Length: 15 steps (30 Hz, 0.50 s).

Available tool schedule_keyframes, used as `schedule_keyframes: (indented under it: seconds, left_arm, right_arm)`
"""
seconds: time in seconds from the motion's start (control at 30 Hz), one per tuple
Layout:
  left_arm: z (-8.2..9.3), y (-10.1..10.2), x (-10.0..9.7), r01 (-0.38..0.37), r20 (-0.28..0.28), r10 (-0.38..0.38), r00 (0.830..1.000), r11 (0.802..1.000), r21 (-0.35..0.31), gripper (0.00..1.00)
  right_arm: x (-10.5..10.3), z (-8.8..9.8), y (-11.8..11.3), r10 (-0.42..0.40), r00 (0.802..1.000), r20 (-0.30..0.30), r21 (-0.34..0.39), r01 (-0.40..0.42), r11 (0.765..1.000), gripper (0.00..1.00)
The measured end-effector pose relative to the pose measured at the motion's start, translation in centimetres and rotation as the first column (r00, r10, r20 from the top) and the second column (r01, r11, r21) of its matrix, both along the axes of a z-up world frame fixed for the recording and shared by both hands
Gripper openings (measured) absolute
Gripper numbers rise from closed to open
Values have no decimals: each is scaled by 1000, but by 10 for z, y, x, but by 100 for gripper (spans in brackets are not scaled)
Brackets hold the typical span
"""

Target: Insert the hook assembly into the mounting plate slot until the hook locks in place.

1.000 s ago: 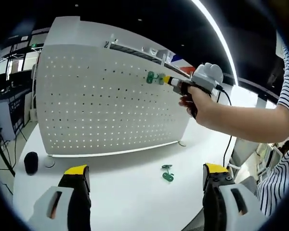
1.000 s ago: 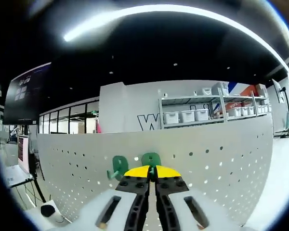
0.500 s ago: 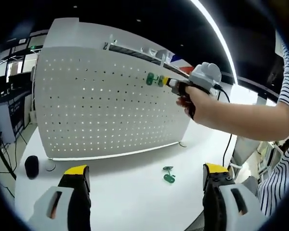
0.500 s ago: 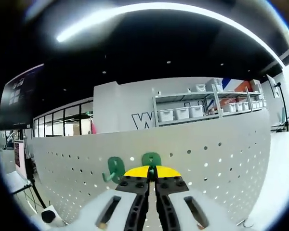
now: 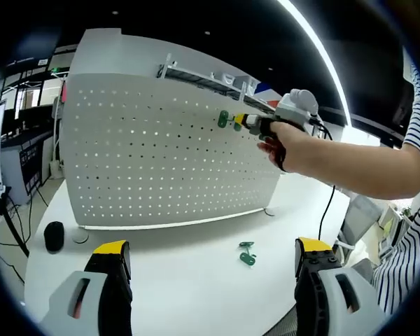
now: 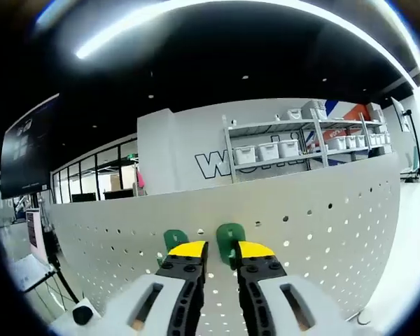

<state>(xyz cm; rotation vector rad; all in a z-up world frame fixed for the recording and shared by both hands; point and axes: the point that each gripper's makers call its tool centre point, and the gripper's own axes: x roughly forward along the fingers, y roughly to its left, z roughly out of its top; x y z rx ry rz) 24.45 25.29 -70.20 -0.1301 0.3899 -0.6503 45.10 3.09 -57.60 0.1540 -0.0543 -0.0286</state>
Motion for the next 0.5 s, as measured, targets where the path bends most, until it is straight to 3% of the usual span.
schedule_keyframes:
  seconds: [0.13,0.33,0.43,0.5]
  left_arm:
    - [4,1,-4,-7,2,7,1000,1000,0,100]
    - [12,1,-7,-12,25,12,1000,1000,-5,100]
    - [10,-1,-11,-10,21,10,1000,1000,1,100]
    - [8,-2,-14,-6,15,6,1000,1000,2,100]
  right_arm:
    - [-6,23,-1,50,995,82,118,-60,991,26]
    - [-22,38,-27,66,994,88,111,-76,991,32]
    - [-28,36,-34,91,993,78,123,-100,987,33]
    - [-35,27,-39,114,993,37,63,-116,991,33]
